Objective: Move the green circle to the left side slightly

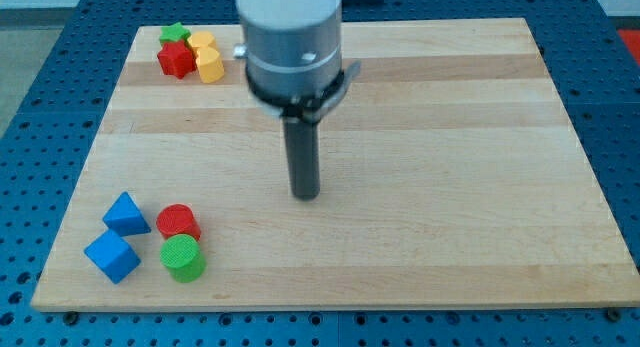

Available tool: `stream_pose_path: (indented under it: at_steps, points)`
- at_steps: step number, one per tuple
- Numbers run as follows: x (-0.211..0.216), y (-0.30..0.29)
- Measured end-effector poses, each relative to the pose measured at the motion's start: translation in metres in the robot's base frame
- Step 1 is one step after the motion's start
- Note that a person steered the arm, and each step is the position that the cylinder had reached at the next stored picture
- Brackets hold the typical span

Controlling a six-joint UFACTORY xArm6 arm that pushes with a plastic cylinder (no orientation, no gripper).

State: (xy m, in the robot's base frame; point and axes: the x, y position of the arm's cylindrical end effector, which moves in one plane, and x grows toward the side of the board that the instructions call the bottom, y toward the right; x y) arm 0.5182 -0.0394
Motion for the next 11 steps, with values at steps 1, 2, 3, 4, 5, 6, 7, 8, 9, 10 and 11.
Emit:
stream_pose_path:
  at_steps: [1,2,3,4,5,6,7,8,9,10,11]
  points:
    - [0.047,-0.016]
    - [0.068,-0.021]
    - [0.069,-0.021]
    - [0.078,-0.032]
    - [0.078,-0.032]
    - [0.079,-0.051]
    - [0.079,-0.072]
    - [0.079,-0.074]
    - [0.079,-0.076]
    - [0.077,-0.092]
    - [0.075,-0.098]
